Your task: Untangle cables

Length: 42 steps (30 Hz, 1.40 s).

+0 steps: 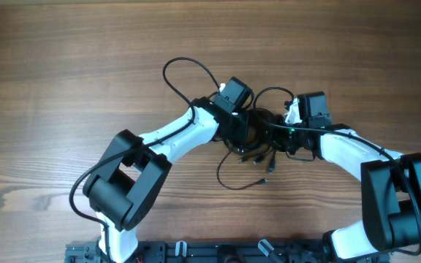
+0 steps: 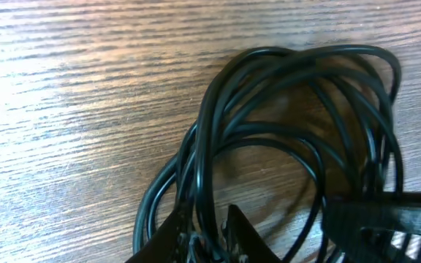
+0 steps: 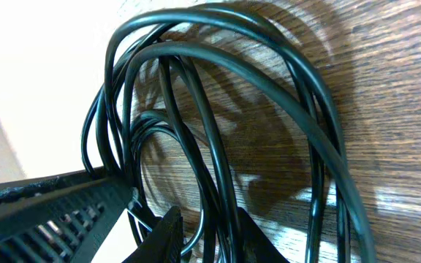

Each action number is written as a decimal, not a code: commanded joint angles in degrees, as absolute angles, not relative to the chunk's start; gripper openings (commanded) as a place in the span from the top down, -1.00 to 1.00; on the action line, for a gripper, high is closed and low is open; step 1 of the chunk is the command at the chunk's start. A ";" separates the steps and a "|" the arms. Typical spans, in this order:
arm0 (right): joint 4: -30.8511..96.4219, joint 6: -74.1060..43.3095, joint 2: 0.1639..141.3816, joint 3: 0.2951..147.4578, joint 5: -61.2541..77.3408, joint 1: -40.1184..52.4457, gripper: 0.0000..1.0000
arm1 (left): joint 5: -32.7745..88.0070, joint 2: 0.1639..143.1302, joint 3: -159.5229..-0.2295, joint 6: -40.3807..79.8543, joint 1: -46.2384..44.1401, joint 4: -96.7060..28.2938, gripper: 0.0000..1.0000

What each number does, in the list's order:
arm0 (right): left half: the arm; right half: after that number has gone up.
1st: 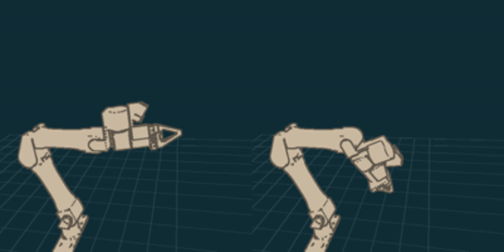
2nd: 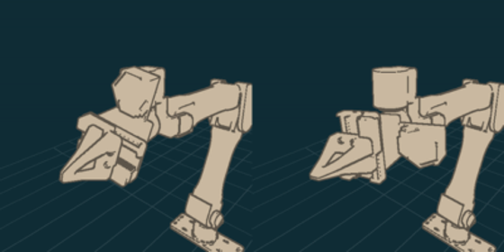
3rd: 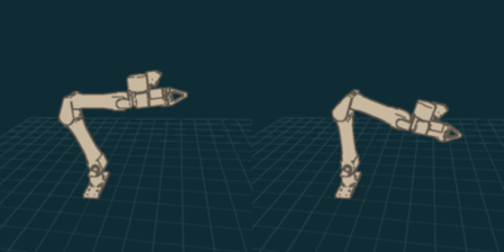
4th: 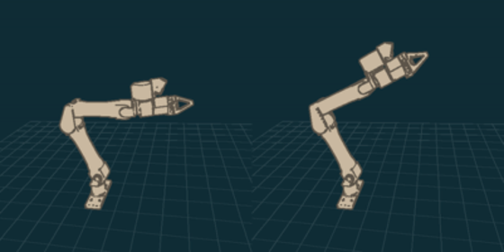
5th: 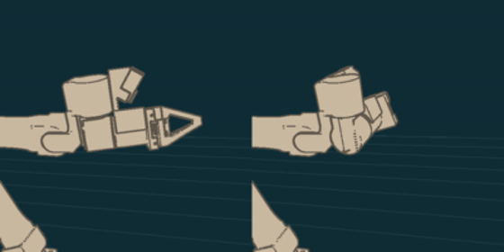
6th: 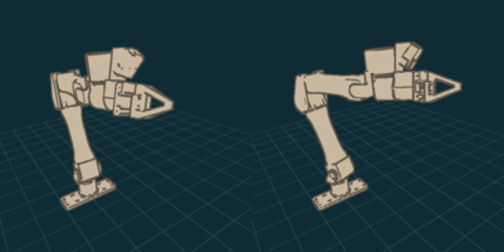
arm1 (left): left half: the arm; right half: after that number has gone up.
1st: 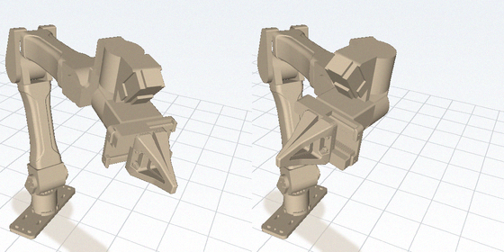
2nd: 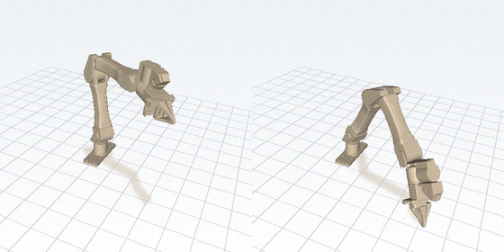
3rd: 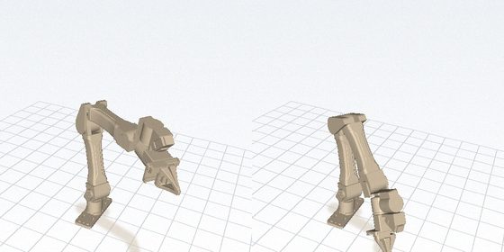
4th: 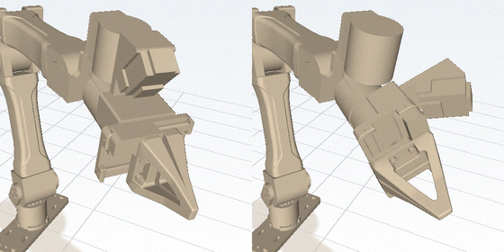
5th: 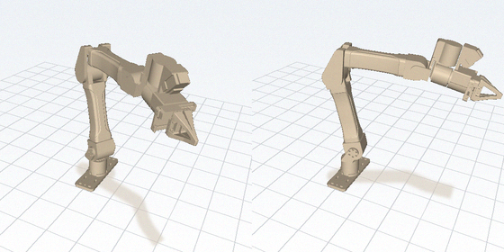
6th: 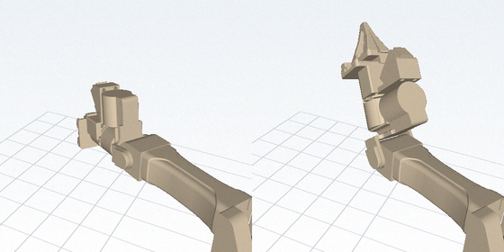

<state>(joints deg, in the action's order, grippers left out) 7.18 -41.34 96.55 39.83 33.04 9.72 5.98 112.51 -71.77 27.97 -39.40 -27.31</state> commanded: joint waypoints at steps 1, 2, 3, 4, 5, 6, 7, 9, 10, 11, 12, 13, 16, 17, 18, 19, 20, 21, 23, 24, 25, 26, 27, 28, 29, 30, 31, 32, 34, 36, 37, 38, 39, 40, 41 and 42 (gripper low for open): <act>7.09 -41.93 97.91 39.62 34.35 10.15 0.56 | 5.26 113.27 -69.36 27.90 -39.66 -26.30 0.76; 7.07 -41.93 97.91 39.62 34.35 10.20 0.55 | 5.26 113.27 -69.36 27.90 -39.70 -26.26 0.77; 6.92 -41.93 97.91 39.62 34.35 10.28 0.55 | 5.30 113.27 -69.36 27.90 -39.77 -26.00 0.78; 6.90 -41.95 97.91 39.62 34.37 10.33 0.55 | 5.39 113.27 -69.36 27.90 -39.83 -25.61 0.77; 7.01 -41.91 97.91 39.62 34.39 10.35 0.55 | 5.50 113.27 -69.36 27.92 -39.90 -25.21 0.77; 7.16 -41.93 97.91 39.59 34.39 10.39 0.52 | 5.50 113.27 -69.36 27.90 -40.05 -24.95 0.61; 7.09 -41.98 97.91 39.33 34.35 10.61 0.48 | 5.48 113.27 -69.36 27.90 -40.36 -24.82 0.57; 7.05 -42.15 97.91 38.87 34.37 11.07 0.47 | 5.45 113.27 -69.36 27.90 -41.15 -24.82 0.61; 7.07 -42.17 97.91 38.87 34.37 11.16 0.46 | 5.45 113.27 -69.36 27.90 -41.36 -24.80 0.62; 7.05 -42.13 97.91 38.87 34.35 11.31 0.46 | 5.41 113.30 -69.36 27.90 -41.74 -24.73 0.63; 7.05 -42.17 97.95 38.87 34.35 11.31 0.57 | 5.21 113.30 -69.36 27.88 -41.89 -24.60 0.77; 7.03 -42.19 97.95 38.87 34.37 11.31 0.91 | 4.95 113.27 -69.36 27.88 -41.89 -24.51 0.92; 6.83 -42.00 97.93 38.87 35.22 11.31 0.91 | 5.13 111.79 -70.02 27.44 -41.32 -23.14 0.92; 6.76 -41.95 97.95 38.87 35.22 11.31 0.92 | 5.15 110.56 -70.67 27.44 -40.93 -23.22 0.92; 6.59 -41.93 97.95 38.87 35.24 11.31 0.92 | 5.56 108.88 -71.50 27.49 -40.29 -23.29 0.92; 6.35 -41.69 97.93 38.87 35.68 11.31 0.91 | 6.28 106.72 -72.31 27.49 -39.46 -23.22 0.92; 4.93 -39.59 97.93 38.87 38.28 11.29 0.92 | 7.29 104.73 -72.73 27.49 -38.59 -22.92 0.92; 2.79 -37.23 97.93 38.87 42.19 11.29 0.91 | 9.78 101.62 -72.82 27.49 -36.82 -22.06 0.92; 0.08 -36.01 97.93 38.87 43.92 11.29 0.91 | 17.32 98.06 -72.82 27.55 -33.12 -21.10 0.92; -0.54 -35.99 97.93 38.87 43.33 11.29 0.92 | 22.04 96.73 -72.82 28.62 -31.05 -20.51 0.92; -0.84 -35.97 97.93 38.87 43.27 11.29 0.91 | 28.80 95.50 -72.82 31.07 -27.44 -19.51 0.92; -0.86 -35.99 97.93 38.87 42.83 11.29 0.91 | 35.83 95.33 -72.82 32.23 -24.32 -18.37 0.92; -0.84 -35.99 97.93 38.87 42.26 11.29 0.91 | 39.90 95.39 -72.82 32.18 -22.02 -18.00 0.92; -0.84 -36.01 97.93 38.87 42.26 11.29 0.91 | 39.97 95.57 -72.79 31.38 -20.01 -18.85 0.92; -0.84 -35.97 97.93 38.87 42.74 11.29 0.91 | 36.32 95.59 -72.77 28.71 -17.69 -21.54 0.92; -0.89 -35.46 97.93 38.87 43.83 11.29 0.91 | 31.59 95.59 -72.77 27.33 -16.45 -23.94 0.92; -1.61 -32.01 97.93 38.87 46.19 11.29 0.91 | 22.61 95.64 -72.77 27.00 -15.44 -28.16 0.92; -2.00 -30.96 97.93 38.87 47.09 11.29 0.91 | 20.14 95.64 -72.75 26.98 -15.49 -29.45 0.89; -2.39 -30.87 97.93 38.87 48.12 11.29 0.92 | 16.05 95.79 -72.73 26.92 -16.19 -32.14 0.24; -3.27 -30.87 97.93 38.87 51.64 11.29 0.91 | 14.48 95.81 -72.62 23.97 -17.04 -32.64 -0.55; -4.75 -31.14 97.93 38.87 52.93 11.29 0.91 | 14.57 95.81 -72.62 23.97 -17.10 -32.84 -0.59; -6.02 -32.27 97.93 38.89 53.56 11.29 0.92 | 14.74 95.81 -72.62 23.97 -17.15 -33.23 -0.59; -7.88 -33.65 97.93 38.96 55.33 11.27 0.91 | 15.18 95.81 -72.62 23.97 -17.15 -34.17 -0.59; -9.74 -35.09 97.93 39.13 57.25 11.27 0.92 | 15.97 95.81 -72.62 23.97 -17.15 -35.03 -0.59; -10.90 -36.60 97.93 39.31 57.95 11.27 0.92 | 17.30 95.81 -72.62 23.97 -17.15 -35.68 -0.57; -12.25 -38.30 97.93 39.46 57.93 11.22 0.91 | 18.74 95.81 -72.62 23.94 -17.15 -36.12 -0.57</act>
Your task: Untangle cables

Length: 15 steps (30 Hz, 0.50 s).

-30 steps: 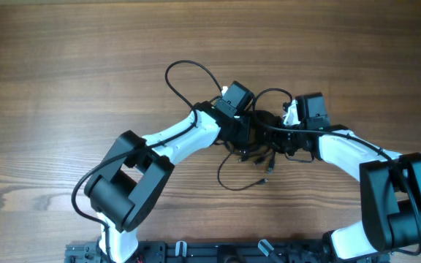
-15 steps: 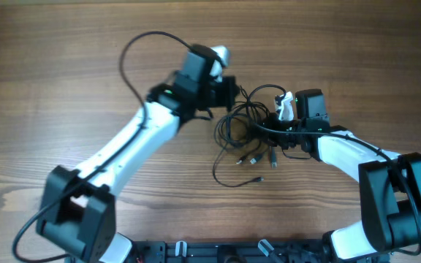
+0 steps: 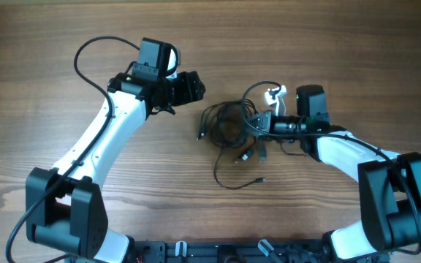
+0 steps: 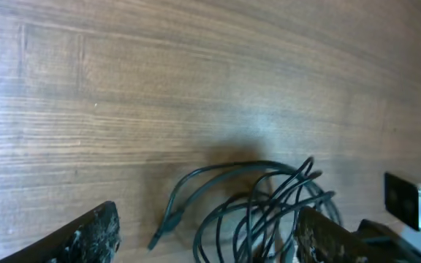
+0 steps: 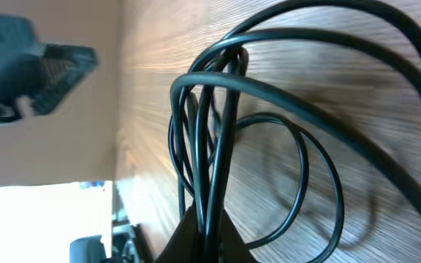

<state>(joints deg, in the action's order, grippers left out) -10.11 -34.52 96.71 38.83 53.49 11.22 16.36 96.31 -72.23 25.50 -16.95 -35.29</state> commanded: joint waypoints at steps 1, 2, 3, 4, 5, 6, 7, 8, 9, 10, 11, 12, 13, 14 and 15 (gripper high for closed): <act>-13.39 -39.83 97.93 39.48 58.17 11.05 0.91 | 20.36 95.81 -72.62 23.20 -17.15 -36.42 -0.57; -14.90 -40.58 97.93 39.51 60.29 10.66 0.91 | 21.67 95.81 -72.62 22.44 -17.15 -36.51 -0.59; -16.73 -40.71 97.93 39.53 64.10 9.47 0.91 | 21.65 95.81 -72.62 22.46 -17.15 -36.75 -0.63; -17.54 -40.77 97.93 39.53 67.40 7.92 0.91 | 21.65 95.81 -72.62 22.46 -17.15 -36.73 -0.68; -16.99 -40.88 97.93 39.53 68.25 6.61 0.91 | 21.65 95.81 -72.62 22.50 -17.15 -36.75 -0.69; -15.20 -41.15 97.93 39.53 67.88 4.75 0.91 | 21.65 95.81 -72.62 22.50 -17.15 -37.10 -0.72; -12.84 -41.12 97.93 39.53 65.47 3.14 0.92 | 21.63 95.81 -72.60 22.48 -17.17 -37.71 -0.74; -11.00 -41.12 97.93 39.53 63.18 2.09 0.91 | 21.61 95.81 -72.60 22.48 -17.15 -38.11 -0.78; -9.58 -40.99 97.93 39.53 61.28 1.50 0.89 | 21.61 95.81 -72.55 22.48 -17.15 -38.24 -0.78; -7.57 -40.40 97.93 39.51 58.30 1.08 0.78 | 21.63 95.81 -72.53 22.48 -17.15 -38.24 -0.79; -6.13 -39.83 97.93 39.51 56.14 1.10 0.64 | 21.63 95.81 -72.53 22.46 -17.15 -38.22 -0.80; -4.58 -37.85 97.93 39.51 54.52 1.08 0.48 | 21.63 95.81 -72.53 22.46 -17.15 -38.22 -0.82; -3.55 -37.47 97.93 39.51 53.19 1.08 0.15 | 21.63 95.81 -72.53 22.46 -17.17 -38.22 -0.87; -2.57 -37.67 97.89 39.55 52.69 1.04 -0.25 | 21.63 95.81 -72.53 22.46 -17.15 -38.22 -0.90; -1.39 -37.67 97.67 39.79 52.60 1.04 -0.32 | 21.63 95.81 -72.53 22.46 -17.15 -38.22 -0.92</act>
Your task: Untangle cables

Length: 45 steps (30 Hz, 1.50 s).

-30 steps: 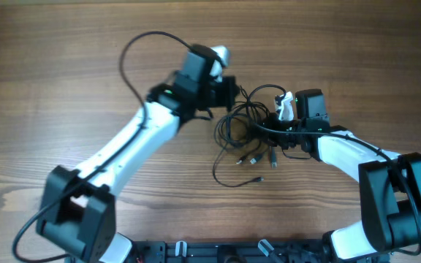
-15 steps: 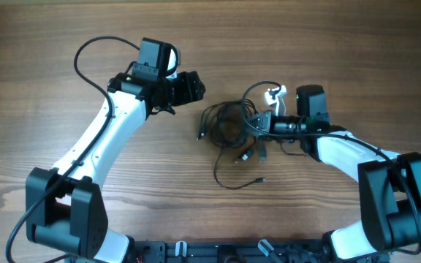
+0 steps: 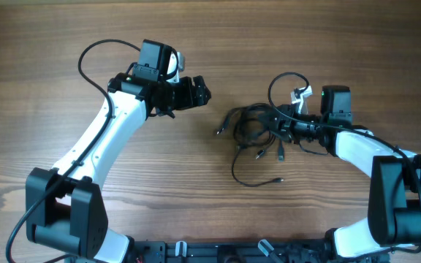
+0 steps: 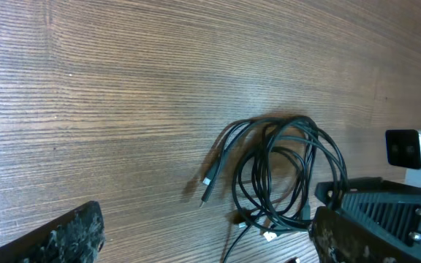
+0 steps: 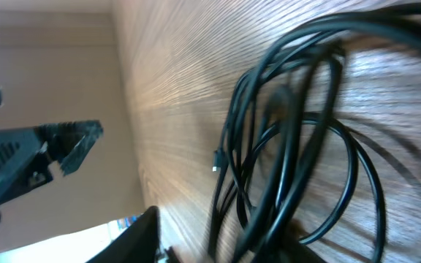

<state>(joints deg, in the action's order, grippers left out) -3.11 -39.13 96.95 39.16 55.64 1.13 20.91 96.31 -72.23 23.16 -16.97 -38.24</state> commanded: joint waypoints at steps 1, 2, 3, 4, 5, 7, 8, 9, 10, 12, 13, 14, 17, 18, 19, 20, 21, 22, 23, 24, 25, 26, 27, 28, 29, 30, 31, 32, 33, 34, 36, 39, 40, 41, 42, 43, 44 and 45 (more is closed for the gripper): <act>2.39 -37.39 97.21 40.95 51.37 1.04 -0.36 | 21.63 95.81 -72.53 22.46 -17.15 -38.22 -0.92; 9.23 -35.35 96.31 43.48 48.12 1.04 -0.36 | 21.63 95.81 -72.53 22.48 -17.15 -38.20 -0.92; 15.09 -33.32 95.53 45.91 44.29 1.04 -0.36 | 21.63 95.81 -72.53 22.46 -17.15 -38.11 -0.91; 20.47 -31.75 94.98 48.23 40.18 1.06 -0.36 | 21.61 95.81 -72.53 22.46 -17.15 -37.98 -0.92; 29.36 -28.91 94.32 52.36 33.87 1.06 -0.40 | 21.56 95.81 -72.53 22.48 -17.15 -37.78 -0.92; 43.05 -23.90 94.21 60.29 22.79 1.17 -0.43 | 21.37 95.81 -72.53 22.48 -17.15 -37.08 -0.91; 45.41 -20.78 94.13 62.76 22.96 1.17 -0.40 | 21.15 95.81 -72.53 22.50 -17.15 -36.67 -0.92; 46.15 -17.89 94.13 64.64 24.60 1.34 -0.26 | 20.23 95.81 -72.53 22.50 -17.15 -36.23 -0.91; 45.32 -16.14 94.13 65.28 26.76 1.80 -0.11 | 18.70 95.81 -72.53 22.50 -17.15 -36.10 -0.91; 41.34 -13.58 94.21 65.23 29.63 4.25 0.24 | 16.40 95.81 -72.53 22.72 -17.15 -36.10 -0.80; 39.66 -12.03 94.28 65.14 29.50 6.22 0.41 | 16.40 95.81 -72.53 22.72 -17.15 -36.12 -0.78; 38.94 -11.94 94.30 65.14 28.40 7.88 0.42 | 16.38 95.81 -72.53 22.72 -17.15 -36.23 -0.78; 37.12 -12.03 94.78 65.12 22.72 13.76 0.42 | 16.38 95.81 -72.53 22.72 -17.15 -36.25 -0.85; 36.58 -12.16 95.50 65.12 21.56 15.42 0.42 | 16.40 95.81 -72.53 22.70 -17.15 -36.25 -0.86; 36.03 -12.21 97.10 65.12 21.10 17.19 0.42 | 16.40 95.81 -72.53 22.72 -17.15 -36.25 -0.87; 35.83 -12.40 98.35 65.12 20.86 17.91 0.42 | 16.40 95.81 -72.53 22.72 -17.15 -36.27 -0.88; 35.59 -13.45 100.20 65.12 20.53 18.48 0.42 | 16.40 95.81 -72.53 22.70 -17.15 -36.32 -0.88; 35.18 -14.06 102.17 65.12 20.60 18.55 0.42 | 16.40 95.81 -72.53 22.72 -17.15 -36.47 -0.89; 34.92 -14.13 104.12 65.12 20.58 18.52 0.42 | 16.40 95.81 -72.53 22.70 -17.15 -36.56 -0.89; 34.94 -14.15 105.45 65.12 20.58 18.52 0.42 | 16.40 95.81 -72.53 22.70 -17.15 -36.71 -0.90; 34.98 -14.11 106.78 65.12 20.82 18.52 0.45 | 16.40 95.81 -72.53 22.70 -17.15 -36.77 -0.90; 34.98 -14.11 107.70 65.12 21.52 18.52 0.46 | 16.40 95.81 -72.53 22.70 -17.15 -36.88 -0.90; 34.76 -14.11 108.38 65.12 22.57 18.52 0.48 | 16.40 95.81 -72.53 22.70 -17.15 -36.91 -0.91; 34.52 -14.13 108.75 65.12 23.14 18.55 0.49 | 16.40 95.81 -72.53 22.70 -17.15 -36.91 -0.91; 34.39 -14.13 108.95 65.12 23.20 18.55 0.49 | 16.40 95.81 -72.53 22.70 -17.15 -36.88 -0.91; 34.26 -14.11 108.99 65.12 23.18 18.55 0.50 | 16.43 95.81 -72.53 22.70 -17.15 -36.91 -0.91; 33.98 -14.13 109.03 65.12 23.18 18.55 0.52 | 16.40 95.81 -72.53 22.70 -17.15 -36.91 -0.91; 33.65 -14.15 109.23 65.12 23.18 18.55 0.56 | 16.40 95.81 -72.53 22.70 -17.15 -36.91 -0.91; 33.41 -14.15 109.43 65.12 23.18 18.55 0.56 | 16.40 95.81 -72.53 22.70 -17.15 -36.91 -0.90; 32.99 -14.15 109.80 65.12 23.18 18.59 0.56 | 16.40 95.81 -72.53 22.70 -17.15 -36.91 -0.90; 32.25 -15.20 110.87 65.12 22.94 19.05 0.57 | 16.40 95.81 -72.53 22.70 -17.15 -36.88 -0.91; 32.03 -15.11 111.13 65.12 22.96 19.33 0.71 | 16.40 95.81 -72.53 22.70 -17.15 -36.86 -0.90; 31.97 -14.98 111.13 65.12 22.98 19.33 0.82 | 16.40 95.81 -72.53 22.70 -17.15 -36.86 -0.91; 31.48 -12.64 111.13 65.14 24.77 19.31 0.91 | 16.40 95.81 -72.53 22.70 -17.15 -36.86 -0.90; 30.89 -9.91 111.11 65.21 27.51 19.25 0.91 | 16.40 95.81 -72.53 22.70 -17.15 -36.86 -0.91; 30.94 -7.99 110.87 65.67 30.59 18.92 0.92 | 16.40 95.81 -72.53 22.70 -17.15 -36.88 -0.90; 33.06 -8.19 109.78 67.59 35.24 17.37 0.91 | 16.43 95.81 -72.53 22.70 -17.15 -36.88 -0.91; 37.30 -8.99 107.35 70.65 36.14 15.64 0.91 | 16.69 95.81 -72.53 22.70 -17.15 -36.91 -0.87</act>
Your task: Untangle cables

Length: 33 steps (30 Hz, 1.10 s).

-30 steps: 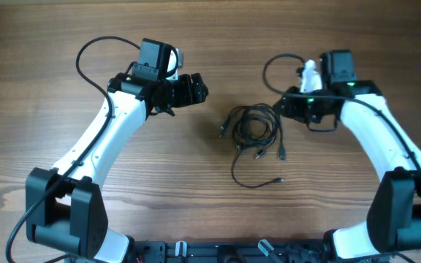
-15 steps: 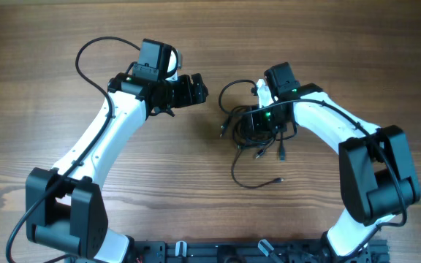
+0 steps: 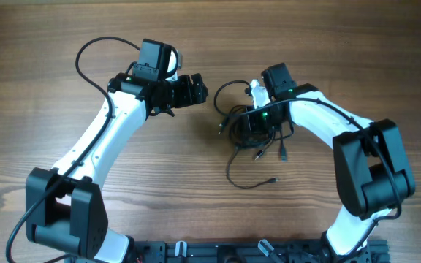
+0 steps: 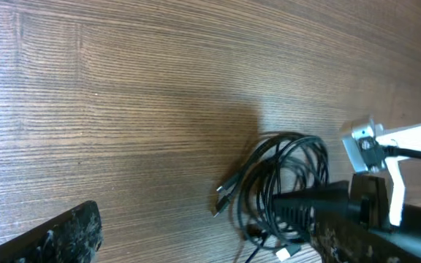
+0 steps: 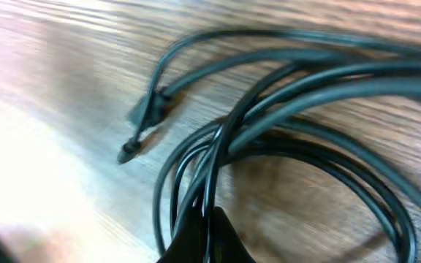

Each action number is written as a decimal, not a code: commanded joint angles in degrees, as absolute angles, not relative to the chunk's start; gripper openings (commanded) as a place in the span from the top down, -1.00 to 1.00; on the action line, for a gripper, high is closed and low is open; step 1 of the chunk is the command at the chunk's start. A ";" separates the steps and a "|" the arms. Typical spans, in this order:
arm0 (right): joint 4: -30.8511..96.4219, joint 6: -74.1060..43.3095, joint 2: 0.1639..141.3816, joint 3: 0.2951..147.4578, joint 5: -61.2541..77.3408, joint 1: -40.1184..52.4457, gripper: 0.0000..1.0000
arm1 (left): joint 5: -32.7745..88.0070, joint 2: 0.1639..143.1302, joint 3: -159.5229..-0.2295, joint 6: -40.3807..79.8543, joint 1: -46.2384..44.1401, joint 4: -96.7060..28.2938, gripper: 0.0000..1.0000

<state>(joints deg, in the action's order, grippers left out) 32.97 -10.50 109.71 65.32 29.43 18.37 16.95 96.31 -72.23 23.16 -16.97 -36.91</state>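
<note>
The tangle of black cables [image 3: 226, 117] lies mid-table, a loose tail ending in a small plug [image 3: 271, 179] nearer the front. My right gripper [image 3: 240, 123] reaches into the tangle from the far side and is shut on several strands [image 5: 209, 223]. The right wrist view shows loops [image 5: 305, 95] and one connector end [image 5: 148, 109] flat on the wood. My left gripper [image 3: 198, 89] hovers open to the left of the tangle, holding nothing. In its own view its fingers [image 4: 57, 234] stand wide apart, with the bundle [image 4: 287, 157] beyond them.
A bare wooden table [image 3: 64, 44] lies all around. The left arm's own black lead [image 3: 93, 47] arcs above its wrist. The arm bases and a rail [image 3: 218, 252] sit along the front edge.
My right wrist has moved from the right of the tangle to its far side, still shut on strands. The bundle now lies slightly further left. My left gripper has barely moved and stays open.
Both grippers were first shut on the bundle at mid-table. Then the left one stood open and apart at the upper left, the right alone holding the cables. The bundle then lay further right, and now sits back toward the left gripper.
</note>
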 commanded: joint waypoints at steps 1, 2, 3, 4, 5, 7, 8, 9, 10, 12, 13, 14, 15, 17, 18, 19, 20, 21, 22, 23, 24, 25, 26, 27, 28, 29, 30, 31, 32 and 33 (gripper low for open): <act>38.94 -8.82 106.04 71.99 36.14 15.18 0.91 | 17.26 95.81 -72.53 22.70 -17.15 -36.91 -0.88; 40.25 -8.19 104.62 73.25 36.32 15.03 0.91 | 18.76 95.81 -72.53 22.70 -17.15 -36.82 -0.87; 40.91 -5.08 102.83 74.35 39.42 15.03 0.92 | 20.73 95.81 -72.53 22.68 -17.15 -36.40 -0.88; 40.58 -2.52 100.49 75.05 45.06 15.03 0.91 | 25.15 95.81 -72.53 22.68 -17.15 -35.31 -0.88; 39.18 -2.68 98.35 75.07 48.69 14.92 0.91 | 30.57 95.81 -72.53 22.68 -17.15 -33.82 -0.88; 36.25 -5.30 95.29 75.07 52.29 14.92 0.91 | 41.43 95.81 -72.53 22.68 -17.15 -30.59 -0.92; 34.61 -7.07 94.15 75.07 53.12 14.70 0.91 | 43.79 95.81 -72.53 22.70 -17.15 -29.69 -0.94; 33.06 -8.67 93.17 75.07 53.91 14.24 0.91 | 43.64 95.81 -72.53 22.68 -17.12 -29.54 -0.95; 30.39 -9.54 92.05 75.07 57.08 13.30 0.92 | 41.91 95.81 -72.53 22.68 -17.04 -29.78 -0.97; 26.55 -11.60 91.15 75.07 63.55 11.31 0.91 | 40.45 95.81 -72.51 22.68 -17.04 -30.37 -0.97; 24.84 -14.92 91.07 75.07 64.64 10.15 0.91 | 40.45 95.81 -72.40 22.68 -17.04 -30.52 -0.93; 23.29 -18.35 91.07 75.07 65.76 8.75 0.92 | 40.42 95.83 -72.23 22.39 -17.04 -30.87 -0.83; 22.79 -18.41 91.07 75.07 67.26 8.23 0.91 | 40.45 96.07 -72.23 21.39 -17.06 -30.92 -0.77; 21.67 -18.20 91.07 75.07 71.05 8.01 0.91 | 40.42 97.06 -72.23 19.64 -17.39 -31.09 -0.66; 21.65 -18.17 91.07 75.07 71.02 8.01 0.91 | 40.42 97.62 -72.23 19.66 -17.67 -31.09 -0.67; 21.67 -18.17 91.07 75.05 71.02 8.01 0.91 | 40.40 98.89 -72.23 19.64 -18.33 -31.05 -0.73; 21.65 -18.15 91.07 75.05 71.02 8.01 0.92 | 40.40 99.96 -72.23 19.64 -18.92 -31.00 -0.79; 21.67 -18.13 91.07 75.05 71.02 8.01 0.91 | 40.42 101.84 -72.23 19.62 -19.97 -30.83 -0.82; 21.67 -18.02 91.07 75.05 71.02 8.01 0.91 | 40.45 103.61 -72.23 19.53 -21.12 -30.06 -0.84; 21.67 -18.02 91.07 75.05 71.00 8.01 0.91 | 40.45 104.77 -72.23 18.79 -22.04 -28.69 -0.84; 21.67 -18.02 91.07 75.05 70.98 8.01 0.91 | 40.40 105.43 -72.23 17.39 -22.76 -27.68 -0.81; 21.69 -18.04 91.07 75.05 70.98 8.01 0.91 | 40.05 106.06 -72.23 16.14 -23.66 -26.59 -0.75; 21.71 -18.02 91.07 75.05 71.02 8.01 0.91 | 37.26 106.65 -72.23 16.03 -24.62 -26.06 -0.69; 21.71 -18.04 91.07 75.05 71.02 7.99 0.91 | 30.65 107.20 -72.23 16.03 -25.89 -26.37 -0.35; 21.71 -18.04 91.07 75.05 71.02 7.99 0.91 | 26.70 107.55 -72.23 16.03 -26.52 -26.65 -0.04; 21.80 -18.11 91.07 75.05 71.02 7.81 0.91 | 23.05 107.79 -72.23 16.03 -26.89 -27.16 0.53; 22.15 -18.22 90.91 75.05 70.98 7.46 0.91 | 20.10 107.94 -72.23 16.03 -26.89 -27.75 0.70; 22.61 -18.22 90.78 75.05 70.74 7.18 0.91 | 18.26 107.96 -72.23 16.05 -26.72 -28.16 0.76; 23.53 -18.17 90.08 75.05 70.11 6.57 0.91 | 15.79 107.96 -72.23 16.05 -26.04 -28.97 0.80; 24.43 -18.11 88.95 75.05 68.51 5.85 0.91 | 14.22 107.96 -72.23 16.05 -24.95 -29.67 0.86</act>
